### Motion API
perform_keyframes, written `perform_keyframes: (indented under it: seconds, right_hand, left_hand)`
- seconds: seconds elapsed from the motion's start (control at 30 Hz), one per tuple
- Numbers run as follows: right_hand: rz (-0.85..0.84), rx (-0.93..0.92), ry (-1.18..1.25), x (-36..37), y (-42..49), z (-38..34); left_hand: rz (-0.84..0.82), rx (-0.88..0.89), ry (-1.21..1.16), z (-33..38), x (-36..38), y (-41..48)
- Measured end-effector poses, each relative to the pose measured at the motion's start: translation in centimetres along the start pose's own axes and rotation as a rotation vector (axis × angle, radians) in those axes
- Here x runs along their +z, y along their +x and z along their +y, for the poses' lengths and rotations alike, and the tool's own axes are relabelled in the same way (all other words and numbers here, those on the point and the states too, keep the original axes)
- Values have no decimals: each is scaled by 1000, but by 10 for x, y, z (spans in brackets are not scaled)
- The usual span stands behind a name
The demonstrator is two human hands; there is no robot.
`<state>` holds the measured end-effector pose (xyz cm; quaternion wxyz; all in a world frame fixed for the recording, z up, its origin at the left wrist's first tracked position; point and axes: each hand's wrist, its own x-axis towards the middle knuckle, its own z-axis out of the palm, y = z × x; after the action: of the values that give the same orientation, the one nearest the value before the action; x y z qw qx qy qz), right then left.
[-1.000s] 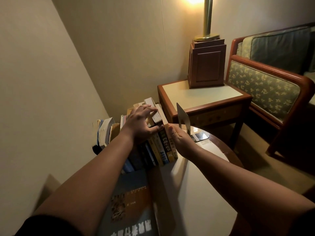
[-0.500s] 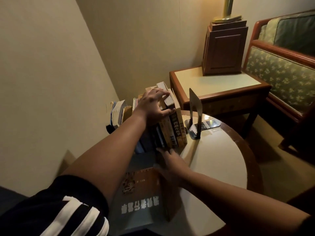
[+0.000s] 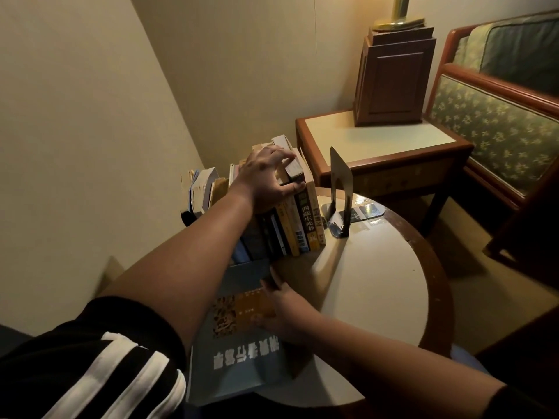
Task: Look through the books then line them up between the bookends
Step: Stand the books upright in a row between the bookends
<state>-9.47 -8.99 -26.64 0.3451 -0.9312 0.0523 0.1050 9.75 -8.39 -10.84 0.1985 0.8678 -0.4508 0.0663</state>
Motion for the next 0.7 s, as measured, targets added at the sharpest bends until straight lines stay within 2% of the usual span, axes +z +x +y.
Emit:
perform_keyframes:
  seconds: [0.27, 0.57, 0.7]
  right_hand:
    - [92, -37, 111, -6, -23, 30]
    - [124, -94, 152, -55, -81, 91]
    - [96, -32, 115, -79, -100, 125]
  left_hand:
    - [18, 22, -20, -1, 1, -1]
    - [34, 58, -27, 0, 1, 0]
    - [43, 64, -41, -2, 2, 1]
